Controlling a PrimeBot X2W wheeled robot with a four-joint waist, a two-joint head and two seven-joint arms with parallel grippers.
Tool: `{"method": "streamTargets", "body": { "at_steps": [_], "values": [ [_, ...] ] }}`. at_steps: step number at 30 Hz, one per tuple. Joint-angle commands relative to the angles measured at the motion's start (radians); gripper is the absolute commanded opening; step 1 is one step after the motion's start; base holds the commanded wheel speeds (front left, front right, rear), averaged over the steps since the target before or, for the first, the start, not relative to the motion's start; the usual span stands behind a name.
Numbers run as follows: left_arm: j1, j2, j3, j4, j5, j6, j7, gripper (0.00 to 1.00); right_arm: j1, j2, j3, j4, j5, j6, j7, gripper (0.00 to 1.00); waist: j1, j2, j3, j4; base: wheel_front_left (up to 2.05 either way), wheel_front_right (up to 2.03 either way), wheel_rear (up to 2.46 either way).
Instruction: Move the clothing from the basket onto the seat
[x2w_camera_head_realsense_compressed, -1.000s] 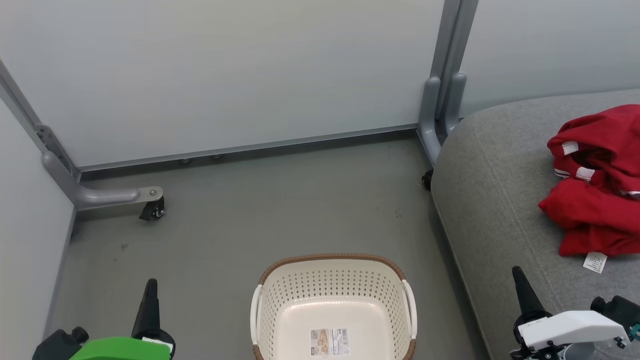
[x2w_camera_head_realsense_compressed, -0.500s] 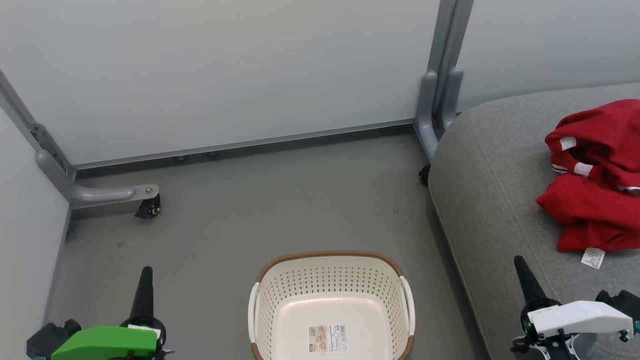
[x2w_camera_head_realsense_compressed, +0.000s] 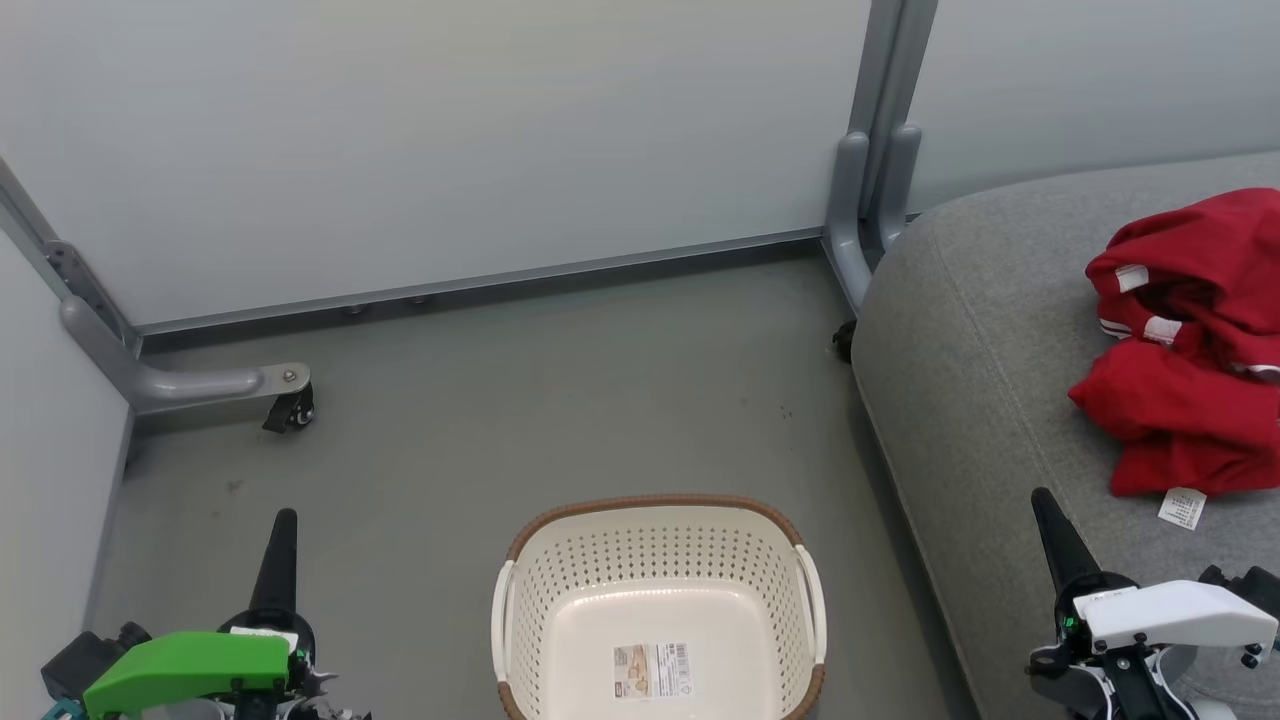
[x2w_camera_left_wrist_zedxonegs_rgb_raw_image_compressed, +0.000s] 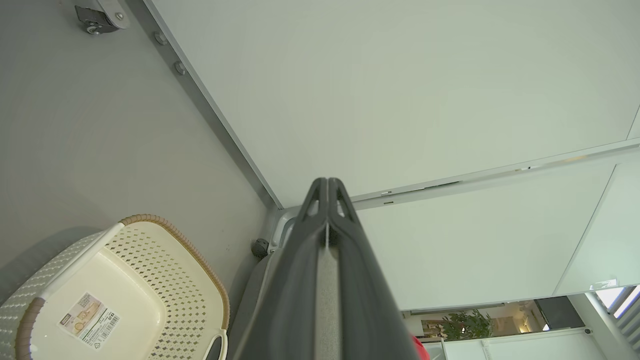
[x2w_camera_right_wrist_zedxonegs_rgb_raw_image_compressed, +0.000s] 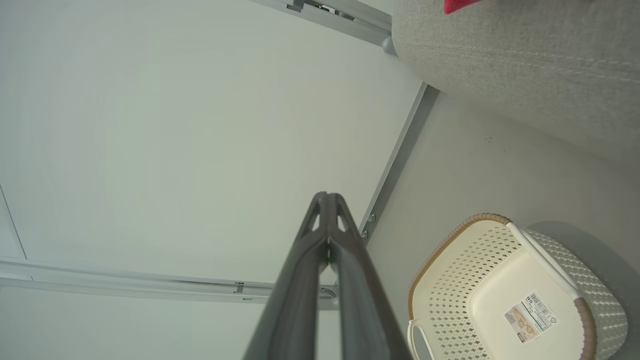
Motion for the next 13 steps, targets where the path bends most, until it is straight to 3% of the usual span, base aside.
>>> {"method": "streamTargets", "body": {
  "at_steps": [1,13],
  "values": [
    [-0.026,0.005,0.007,-0.007,-0.025,-0.004,0.006,0.00,-0.017,-0.007,-0.005,-0.008,0.024,0.000,0.008,0.00,0.0000,0.0024,0.001,-0.001,0.00,0.00,0.00],
    [-0.050,0.003,0.021,-0.007,-0.116,-0.004,0.033,0.00,-0.036,-0.009,-0.015,-0.010,0.119,0.000,0.035,0.00,0.0000,0.0027,0.012,-0.008,0.00,0.00,0.00]
  ]
}}
